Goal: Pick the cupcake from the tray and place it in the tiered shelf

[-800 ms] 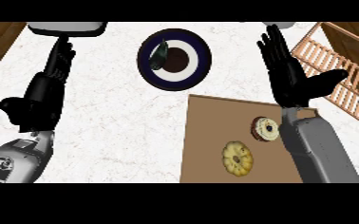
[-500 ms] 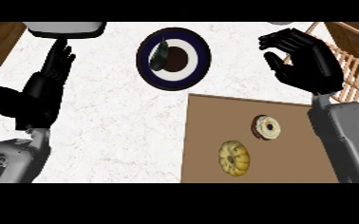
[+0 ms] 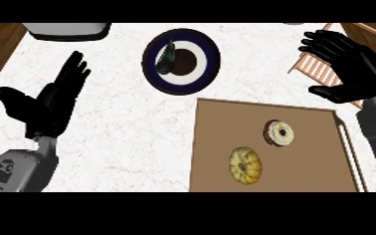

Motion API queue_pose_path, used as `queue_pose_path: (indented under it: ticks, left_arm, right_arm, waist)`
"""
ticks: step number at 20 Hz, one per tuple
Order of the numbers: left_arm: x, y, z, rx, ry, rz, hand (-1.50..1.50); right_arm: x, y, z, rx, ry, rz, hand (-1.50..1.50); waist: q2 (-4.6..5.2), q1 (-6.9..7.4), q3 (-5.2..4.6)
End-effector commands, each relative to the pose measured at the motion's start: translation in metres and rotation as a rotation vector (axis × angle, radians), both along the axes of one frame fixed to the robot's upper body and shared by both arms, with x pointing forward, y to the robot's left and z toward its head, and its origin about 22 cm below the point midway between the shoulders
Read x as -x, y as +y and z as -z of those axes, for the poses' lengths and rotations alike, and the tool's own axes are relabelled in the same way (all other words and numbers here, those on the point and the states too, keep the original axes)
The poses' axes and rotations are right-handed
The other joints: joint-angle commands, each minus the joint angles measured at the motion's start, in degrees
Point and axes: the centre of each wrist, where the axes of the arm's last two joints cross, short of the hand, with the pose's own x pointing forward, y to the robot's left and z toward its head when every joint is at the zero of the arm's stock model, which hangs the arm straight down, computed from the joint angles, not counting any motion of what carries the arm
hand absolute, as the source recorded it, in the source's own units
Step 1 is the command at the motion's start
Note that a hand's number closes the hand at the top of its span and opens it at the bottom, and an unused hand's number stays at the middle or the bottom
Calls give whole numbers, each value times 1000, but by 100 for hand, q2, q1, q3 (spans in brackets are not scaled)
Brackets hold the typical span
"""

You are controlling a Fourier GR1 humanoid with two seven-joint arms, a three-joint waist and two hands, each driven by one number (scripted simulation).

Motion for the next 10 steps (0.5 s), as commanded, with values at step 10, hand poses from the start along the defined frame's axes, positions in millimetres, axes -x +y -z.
queue_pose_path:
  ticks: [10]
  left_arm:
    - [1,4,7,5,28,-14,0]
  right_arm:
    - [18,-6,-130,868,-49,-338,-150]
  waist:
    - [-130,-71,-19]
